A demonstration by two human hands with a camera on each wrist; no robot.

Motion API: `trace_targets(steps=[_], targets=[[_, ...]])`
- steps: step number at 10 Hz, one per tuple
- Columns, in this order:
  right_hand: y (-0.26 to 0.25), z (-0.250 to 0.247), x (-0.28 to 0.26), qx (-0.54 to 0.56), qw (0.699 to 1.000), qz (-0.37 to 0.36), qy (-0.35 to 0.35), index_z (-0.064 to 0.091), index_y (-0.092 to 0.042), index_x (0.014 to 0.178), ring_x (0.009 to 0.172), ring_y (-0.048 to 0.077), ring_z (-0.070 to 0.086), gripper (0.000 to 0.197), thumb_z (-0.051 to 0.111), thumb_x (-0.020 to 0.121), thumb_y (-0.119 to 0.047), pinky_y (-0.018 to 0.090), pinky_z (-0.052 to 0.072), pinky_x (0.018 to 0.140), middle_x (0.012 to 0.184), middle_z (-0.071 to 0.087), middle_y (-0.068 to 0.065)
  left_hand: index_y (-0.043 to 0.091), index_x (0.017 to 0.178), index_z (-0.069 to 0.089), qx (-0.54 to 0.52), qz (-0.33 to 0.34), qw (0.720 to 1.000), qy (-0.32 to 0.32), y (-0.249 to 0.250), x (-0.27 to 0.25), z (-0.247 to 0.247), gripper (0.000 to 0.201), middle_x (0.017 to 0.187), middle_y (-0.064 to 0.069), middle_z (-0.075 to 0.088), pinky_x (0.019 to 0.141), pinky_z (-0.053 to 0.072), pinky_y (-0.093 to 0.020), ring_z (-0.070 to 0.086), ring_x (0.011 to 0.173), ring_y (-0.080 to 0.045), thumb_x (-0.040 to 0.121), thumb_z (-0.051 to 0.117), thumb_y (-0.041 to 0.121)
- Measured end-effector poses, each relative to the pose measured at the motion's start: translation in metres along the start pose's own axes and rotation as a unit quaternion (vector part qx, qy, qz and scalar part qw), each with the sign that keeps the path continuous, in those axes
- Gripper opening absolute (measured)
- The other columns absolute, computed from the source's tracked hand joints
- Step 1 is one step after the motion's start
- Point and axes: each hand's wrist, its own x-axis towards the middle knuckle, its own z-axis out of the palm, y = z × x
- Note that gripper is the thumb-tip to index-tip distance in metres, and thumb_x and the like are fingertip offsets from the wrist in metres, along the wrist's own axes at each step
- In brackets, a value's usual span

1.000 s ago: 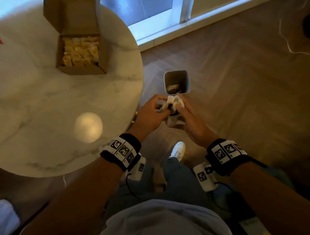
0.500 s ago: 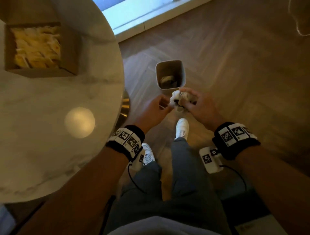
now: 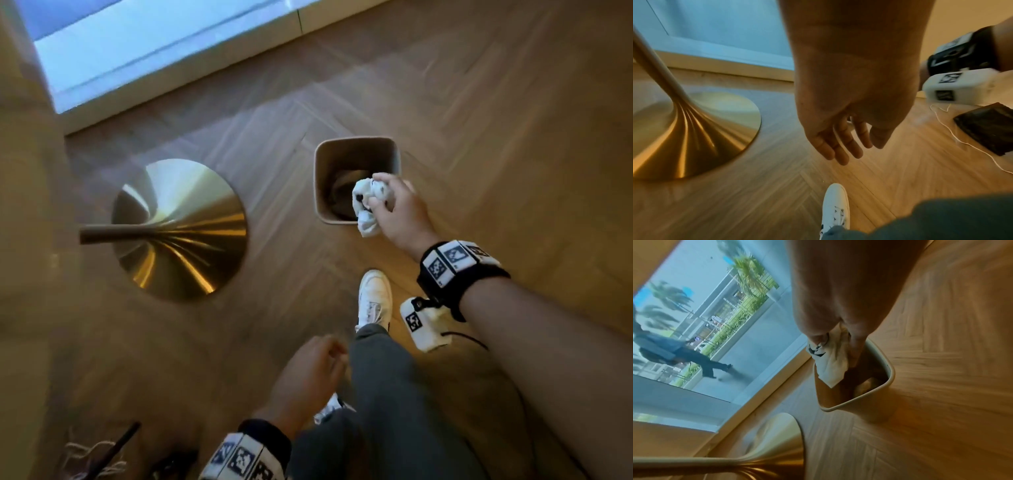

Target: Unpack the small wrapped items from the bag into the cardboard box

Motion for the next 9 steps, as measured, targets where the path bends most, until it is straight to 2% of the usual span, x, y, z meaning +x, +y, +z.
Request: trace_targets(steps=[1,2,3,4,5,6,7,9], targets=[[0.038,0.027,0.05,-0.031,0.999,-0.026,-0.024,0.059,-0.026,0.133,0.122,0.016,0.051,0.04,0.063,0.093,-0.021,0.023,0.035,0.107,0.133,0.051,0.001,0.037,0.105,0.06,-0.026,-0.008,1.0,-0.006,-0.024,0.027,0.028,0.012,0.103,0.019,0.058,0.085,0.047,-0.015,0.055,0.096,0.007,0.096,0.055,0.044],[0.065,0.053,0.095,-0.075,0.994,-0.062,-0.053,0.06,-0.026,0.134,0.129,0.016,0.046,0.044,0.066,0.091,-0.022,0.017,0.027,0.107,0.14,0.049,0.001,0.036,0.104,0.063,-0.045,-0.015,0.999,0.007,-0.045,0.058,0.046,0.024,0.101,0.019,0.061,0.083,0.044,-0.009,0.058,0.096,0.007,0.089,0.056,0.053],[0.09,0.079,0.132,-0.148,0.98,-0.05,-0.125,0.056,-0.027,0.14,0.14,0.027,0.038,0.052,0.068,0.09,-0.032,0.03,0.026,0.118,0.153,0.041,0.007,0.039,0.097,0.063,-0.078,-0.032,0.996,0.041,-0.063,0.088,0.06,0.035,0.095,0.018,0.064,0.084,0.047,-0.015,0.061,0.094,0.006,0.078,0.045,0.063],[0.108,0.096,0.156,-0.202,0.961,-0.028,-0.185,0.052,-0.025,0.144,0.143,0.033,0.034,0.056,0.066,0.091,-0.038,0.037,0.026,0.12,0.155,0.036,0.014,0.041,0.098,0.061,-0.086,-0.043,0.995,0.039,-0.071,0.114,0.065,0.026,0.097,0.019,0.063,0.086,0.046,-0.016,0.06,0.095,0.006,0.083,0.051,0.059],[0.119,0.106,0.163,-0.234,0.947,-0.024,-0.216,0.05,-0.024,0.145,0.14,0.036,0.037,0.052,0.059,0.095,-0.036,0.043,0.032,0.117,0.153,0.037,0.015,0.04,0.102,0.06,-0.082,-0.038,0.995,0.033,-0.077,0.135,0.07,0.017,0.099,0.02,0.06,0.085,0.047,-0.017,0.058,0.097,0.006,0.09,0.056,0.051],[0.115,0.101,0.158,-0.239,0.946,-0.022,-0.216,0.051,-0.022,0.144,0.137,0.035,0.04,0.049,0.055,0.097,-0.036,0.045,0.036,0.114,0.15,0.04,0.013,0.042,0.102,0.058,-0.078,-0.046,0.996,0.024,-0.079,0.143,0.071,0.015,0.1,0.022,0.059,0.087,0.048,-0.021,0.056,0.096,0.009,0.092,0.055,0.051],[0.098,0.084,0.139,-0.218,0.953,-0.026,-0.211,0.055,-0.018,0.139,0.129,0.03,0.047,0.043,0.051,0.1,-0.036,0.042,0.041,0.108,0.138,0.049,0.01,0.041,0.104,0.058,-0.076,-0.044,0.996,0.014,-0.068,0.132,0.064,0.012,0.101,0.022,0.059,0.088,0.048,-0.02,0.055,0.096,0.01,0.094,0.055,0.048],[0.041,0.029,0.068,-0.175,0.965,-0.029,-0.193,0.063,-0.022,0.124,0.115,0.02,0.054,0.031,0.049,0.101,-0.038,0.039,0.046,0.101,0.122,0.057,0.003,0.04,0.106,0.058,-0.046,-0.049,0.998,-0.004,-0.029,0.071,0.039,0.015,0.102,0.02,0.057,0.089,0.048,-0.02,0.056,0.095,0.006,0.094,0.055,0.05]])
